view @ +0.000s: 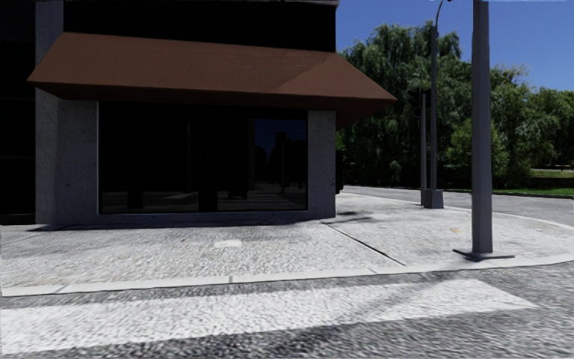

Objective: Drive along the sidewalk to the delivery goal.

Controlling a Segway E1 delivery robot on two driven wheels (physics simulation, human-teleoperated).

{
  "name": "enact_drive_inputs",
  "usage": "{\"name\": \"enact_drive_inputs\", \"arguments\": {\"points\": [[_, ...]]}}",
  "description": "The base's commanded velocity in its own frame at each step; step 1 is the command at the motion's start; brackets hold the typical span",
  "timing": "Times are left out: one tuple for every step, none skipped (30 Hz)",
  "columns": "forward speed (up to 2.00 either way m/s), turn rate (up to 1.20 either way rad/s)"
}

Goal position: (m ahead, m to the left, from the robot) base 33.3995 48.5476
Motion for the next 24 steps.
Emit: {"name": "enact_drive_inputs", "arguments": {"points": [[2.00, -0.26], [2.00, -0.26], [2.00, -0.26], [2.00, -0.26], [2.00, -0.27], [2.00, -0.29], [2.00, -0.34], [1.99, -0.36], [1.99, -0.36], [1.95, -0.37], [1.91, -0.37], [1.88, -0.37], [1.86, -0.37], [1.83, -0.37], [1.83, -0.37], [1.81, -0.37], [1.79, -0.37], [1.78, -0.37], [1.78, -0.37], [1.77, -0.37], [1.77, -0.37], [1.77, -0.37], [1.77, -0.37], [1.77, -0.37]]}}
